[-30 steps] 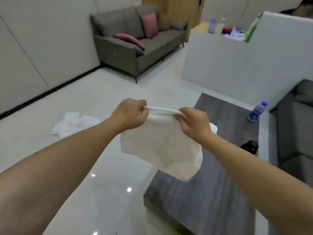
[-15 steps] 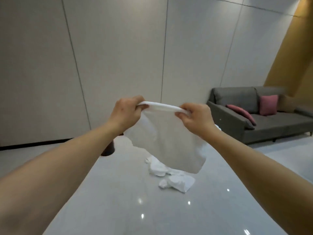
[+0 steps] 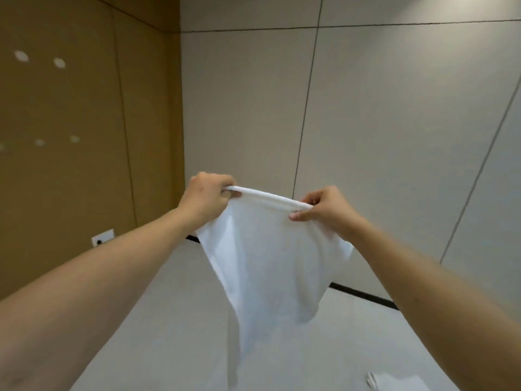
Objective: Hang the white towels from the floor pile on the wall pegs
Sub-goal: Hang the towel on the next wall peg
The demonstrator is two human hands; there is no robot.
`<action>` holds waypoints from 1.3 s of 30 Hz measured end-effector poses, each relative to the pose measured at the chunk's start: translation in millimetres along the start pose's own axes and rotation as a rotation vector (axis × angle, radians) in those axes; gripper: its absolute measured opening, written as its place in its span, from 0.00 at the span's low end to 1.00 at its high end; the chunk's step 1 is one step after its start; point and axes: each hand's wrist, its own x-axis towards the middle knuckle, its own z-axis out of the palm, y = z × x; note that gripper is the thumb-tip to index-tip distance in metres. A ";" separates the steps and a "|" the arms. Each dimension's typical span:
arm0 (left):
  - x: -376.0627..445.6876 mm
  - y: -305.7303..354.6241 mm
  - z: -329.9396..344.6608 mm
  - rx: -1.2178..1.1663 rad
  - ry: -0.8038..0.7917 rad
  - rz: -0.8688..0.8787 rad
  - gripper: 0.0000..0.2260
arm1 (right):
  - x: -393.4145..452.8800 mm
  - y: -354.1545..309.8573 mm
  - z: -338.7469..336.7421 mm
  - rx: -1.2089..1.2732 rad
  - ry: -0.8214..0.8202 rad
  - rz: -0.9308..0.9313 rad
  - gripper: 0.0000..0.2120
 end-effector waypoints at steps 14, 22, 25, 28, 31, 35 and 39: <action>53.7 -324.1 -95.7 0.229 0.149 -0.383 0.03 | 257.7 -104.6 305.3 0.392 -0.532 0.013 0.13; 119.3 -511.7 -171.8 0.362 0.142 -0.460 0.04 | 396.0 -197.5 471.7 0.436 -0.587 0.018 0.12; 139.3 -566.1 -189.6 0.375 0.173 -0.483 0.03 | 445.9 -227.6 528.0 0.404 -0.515 -0.090 0.11; 159.9 -617.7 -201.8 0.415 0.185 -0.528 0.03 | 497.5 -252.8 583.0 0.316 -0.417 -0.273 0.10; 183.1 -667.7 -211.3 0.448 0.222 -0.526 0.04 | 551.2 -276.2 636.2 0.193 -0.317 -0.460 0.12; 218.8 -731.9 -222.3 0.533 0.263 -0.550 0.07 | 627.3 -302.7 695.0 -0.021 -0.192 -0.752 0.15; 264.9 -785.5 -242.3 0.526 0.285 -0.634 0.16 | 708.0 -332.2 735.5 -0.023 -0.242 -0.925 0.18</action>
